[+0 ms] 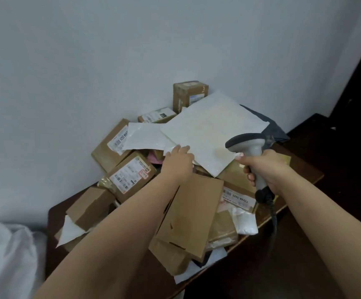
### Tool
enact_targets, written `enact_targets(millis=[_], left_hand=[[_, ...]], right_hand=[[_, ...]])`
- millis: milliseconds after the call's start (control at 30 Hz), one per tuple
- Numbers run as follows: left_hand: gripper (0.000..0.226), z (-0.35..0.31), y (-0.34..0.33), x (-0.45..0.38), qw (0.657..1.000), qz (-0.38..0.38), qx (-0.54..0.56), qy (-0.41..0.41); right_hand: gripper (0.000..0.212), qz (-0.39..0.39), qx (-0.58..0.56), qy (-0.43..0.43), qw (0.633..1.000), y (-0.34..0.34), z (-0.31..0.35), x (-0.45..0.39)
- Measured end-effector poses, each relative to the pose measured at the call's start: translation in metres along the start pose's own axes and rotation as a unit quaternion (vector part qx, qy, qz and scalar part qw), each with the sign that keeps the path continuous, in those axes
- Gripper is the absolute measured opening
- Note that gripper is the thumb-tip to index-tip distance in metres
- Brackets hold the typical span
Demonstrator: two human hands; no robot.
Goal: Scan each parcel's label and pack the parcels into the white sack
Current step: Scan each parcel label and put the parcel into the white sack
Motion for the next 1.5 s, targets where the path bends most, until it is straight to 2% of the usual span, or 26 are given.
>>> enact_targets(millis=[167,267,467,533,600,700,767,867,933,1000,1067,1133,1300,1500], left_hand=[[0.042,0.013,-0.011,-0.019,0.984,0.073,-0.162,-0.034],[0.046,0.016,-0.013,-0.024,0.983,0.093,-0.154,-0.041],[0.048,0.016,-0.016,-0.033,0.979,0.055,-0.158,-0.114],[0.046,0.017,-0.007,-0.037,0.984,0.031,-0.121,-0.126],[0.043,0.019,0.009,-0.043,0.988,-0.019,-0.069,-0.134],[0.034,0.030,0.046,-0.055,0.979,-0.144,0.044,-0.135],[0.029,0.042,0.073,-0.061,0.960,-0.236,0.111,-0.105],[0.020,0.060,0.111,-0.062,0.910,-0.324,0.258,-0.015],[0.014,0.069,0.131,-0.060,0.874,-0.364,0.321,0.031],[0.025,0.078,0.147,-0.055,0.847,-0.393,0.350,0.068],[0.024,0.090,0.159,-0.047,0.831,-0.409,0.366,0.093],[0.023,0.105,0.167,-0.035,0.826,-0.418,0.363,0.107],[0.018,0.142,0.180,0.009,0.842,-0.425,0.303,0.136],[0.013,0.180,0.191,0.085,0.819,-0.465,0.268,0.203]], right_hand=[[0.021,0.004,-0.001,-0.014,1.000,0.004,-0.002,-0.020],[0.021,0.007,0.005,-0.021,1.000,-0.001,-0.003,-0.031],[0.022,0.003,-0.002,-0.026,1.000,-0.008,0.000,-0.049],[0.020,-0.017,-0.028,-0.006,0.999,-0.009,0.005,-0.054],[0.015,-0.076,-0.061,0.039,0.994,-0.003,0.017,-0.058],[0.019,-0.177,-0.082,0.131,0.972,0.014,0.044,-0.054],[0.023,-0.202,-0.096,0.165,0.961,0.020,0.057,-0.051],[0.023,-0.213,-0.102,0.187,0.954,0.025,0.070,-0.045],[0.025,-0.206,-0.102,0.202,0.952,0.024,0.077,-0.042],[0.026,-0.191,-0.099,0.212,0.953,0.021,0.081,-0.038],[0.024,-0.173,-0.086,0.216,0.957,0.015,0.084,-0.034],[0.020,-0.147,-0.081,0.216,0.962,0.007,0.087,-0.030],[0.011,-0.089,-0.079,0.224,0.967,-0.019,0.095,-0.013],[0.008,-0.048,-0.105,0.226,0.967,-0.051,0.101,0.027]])
Point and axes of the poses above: each hand's wrist, its own x-axis away from the middle knuckle, its own y-axis out of the back of the hand, z = x × y, the point moved 7 cm from there along -x, towards the middle knuckle, and after that the axes turned 2 degrees about -x, right-handed, at the moved point
